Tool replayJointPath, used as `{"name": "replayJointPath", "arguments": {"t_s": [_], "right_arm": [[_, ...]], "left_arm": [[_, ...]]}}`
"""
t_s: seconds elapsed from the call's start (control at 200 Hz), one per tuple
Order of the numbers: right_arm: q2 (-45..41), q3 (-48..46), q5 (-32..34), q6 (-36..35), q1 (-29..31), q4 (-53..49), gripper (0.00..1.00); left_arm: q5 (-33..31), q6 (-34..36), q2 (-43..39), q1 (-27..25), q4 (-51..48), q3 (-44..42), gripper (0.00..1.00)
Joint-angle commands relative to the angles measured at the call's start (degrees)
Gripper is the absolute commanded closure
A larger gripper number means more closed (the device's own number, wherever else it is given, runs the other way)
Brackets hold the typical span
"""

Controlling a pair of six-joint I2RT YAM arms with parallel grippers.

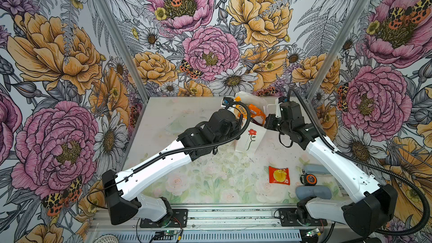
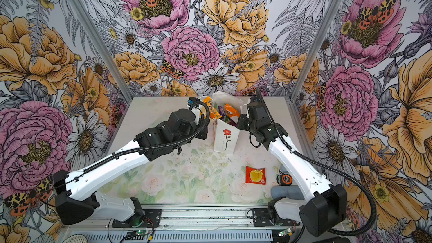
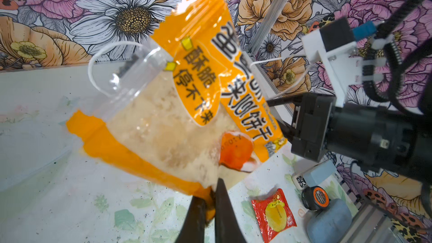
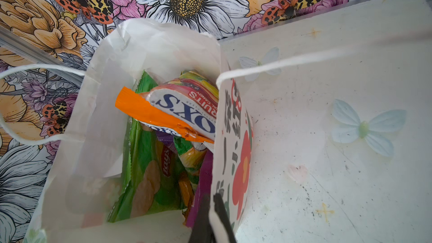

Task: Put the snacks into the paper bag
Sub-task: 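Lift the flat orange biscuit pack with the left gripper toward the paper bag, then lower the flat orange pack into the paper bag and open the left gripper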

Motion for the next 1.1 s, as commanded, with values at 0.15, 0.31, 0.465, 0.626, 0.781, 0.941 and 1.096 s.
{"name": "replayJointPath", "arguments": {"t_s": [0.15, 0.31, 0.465, 0.626, 0.781, 0.941, 1.096], "right_arm": [[-1.25, 1.08, -0.7, -0.34, 0.33, 3.06, 1.0], [-1.79, 1.09, -0.4, -0.26, 0.38, 3.06, 1.0], [-1.89, 1.03, -0.44, -0.26, 0.39, 3.06, 1.0], [-1.71, 1.18, -0.71, -0.17, 0.34, 3.06, 1.0], [-1.96, 1.01, -0.62, -0.2, 0.37, 3.0, 1.0], [-1.96, 0.84, -0.63, -0.25, 0.32, 2.99, 1.0], [-1.87, 0.83, -0.79, -0.26, 0.33, 2.98, 1.0]], "left_arm": [[5.62, 2.95, 6.8, 3.85, -2.8, 9.82, 1.0], [9.33, 3.09, 11.82, 5.99, -5.3, 15.67, 1.0], [11.14, 2.52, 15.01, 7.18, -6.71, 18.79, 1.0], [12.65, 2.13, 17.66, 7.72, -7.77, 21.37, 1.0], [13.09, 2.13, 21.13, 7.72, -10.62, 24.82, 1.0], [14.05, 1.87, 23.14, 7.73, -11.82, 27.09, 1.0], [14.01, 2.19, 26.89, 7.81, -13.69, 29.73, 1.0]]}}
